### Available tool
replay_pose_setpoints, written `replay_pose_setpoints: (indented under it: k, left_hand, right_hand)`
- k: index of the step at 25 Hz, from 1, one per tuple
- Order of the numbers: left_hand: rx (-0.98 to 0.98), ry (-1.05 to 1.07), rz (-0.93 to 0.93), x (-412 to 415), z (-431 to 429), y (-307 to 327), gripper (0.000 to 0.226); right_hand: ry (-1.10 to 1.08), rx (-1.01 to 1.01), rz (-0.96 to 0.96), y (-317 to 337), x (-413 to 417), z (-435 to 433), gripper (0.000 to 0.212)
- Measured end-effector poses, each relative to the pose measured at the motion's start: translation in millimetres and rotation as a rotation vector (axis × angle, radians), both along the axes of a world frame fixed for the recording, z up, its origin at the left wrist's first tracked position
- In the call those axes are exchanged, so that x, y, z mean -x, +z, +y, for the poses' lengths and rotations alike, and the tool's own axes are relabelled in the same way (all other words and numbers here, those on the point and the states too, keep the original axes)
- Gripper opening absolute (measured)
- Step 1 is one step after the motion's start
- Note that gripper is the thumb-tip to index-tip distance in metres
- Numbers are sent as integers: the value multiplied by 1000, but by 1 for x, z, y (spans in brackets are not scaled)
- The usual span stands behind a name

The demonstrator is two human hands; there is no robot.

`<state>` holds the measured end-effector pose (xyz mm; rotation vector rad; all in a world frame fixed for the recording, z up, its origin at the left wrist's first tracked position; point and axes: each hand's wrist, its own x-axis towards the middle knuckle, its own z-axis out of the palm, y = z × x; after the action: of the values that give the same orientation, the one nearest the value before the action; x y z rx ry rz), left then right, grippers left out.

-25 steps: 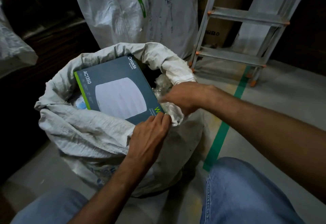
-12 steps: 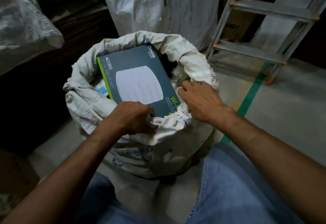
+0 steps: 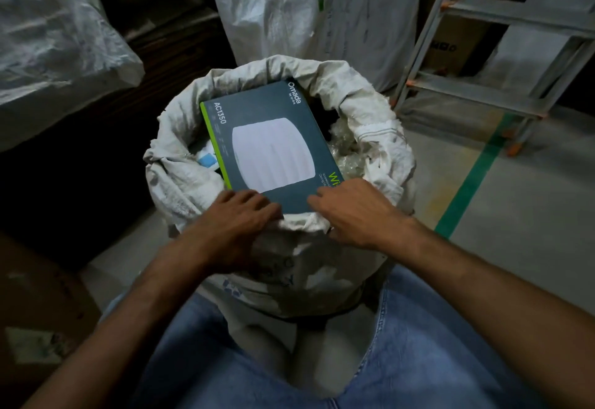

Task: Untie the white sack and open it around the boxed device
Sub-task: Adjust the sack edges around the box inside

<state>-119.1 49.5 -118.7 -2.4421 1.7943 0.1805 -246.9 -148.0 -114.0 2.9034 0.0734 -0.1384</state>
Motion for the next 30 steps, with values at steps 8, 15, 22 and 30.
replay_pose_setpoints:
  k: [8, 15, 22, 30]
  left_hand:
    - [299, -253, -261, -20, 28, -19, 11]
    - [357, -39, -161, -4, 23, -11, 19]
    - [-64, 122, 567, -60, 32, 46, 47]
    - [-640, 144, 185, -113, 27, 10, 124]
  right_hand:
    - [-351, -101, -54, 5, 20, 38, 51]
    - [-281, -377, 184, 28, -32, 36, 76]
    - [-97, -132, -63, -22, -23, 79, 32]
    - [-152, 5, -289, -59, -21, 85, 58]
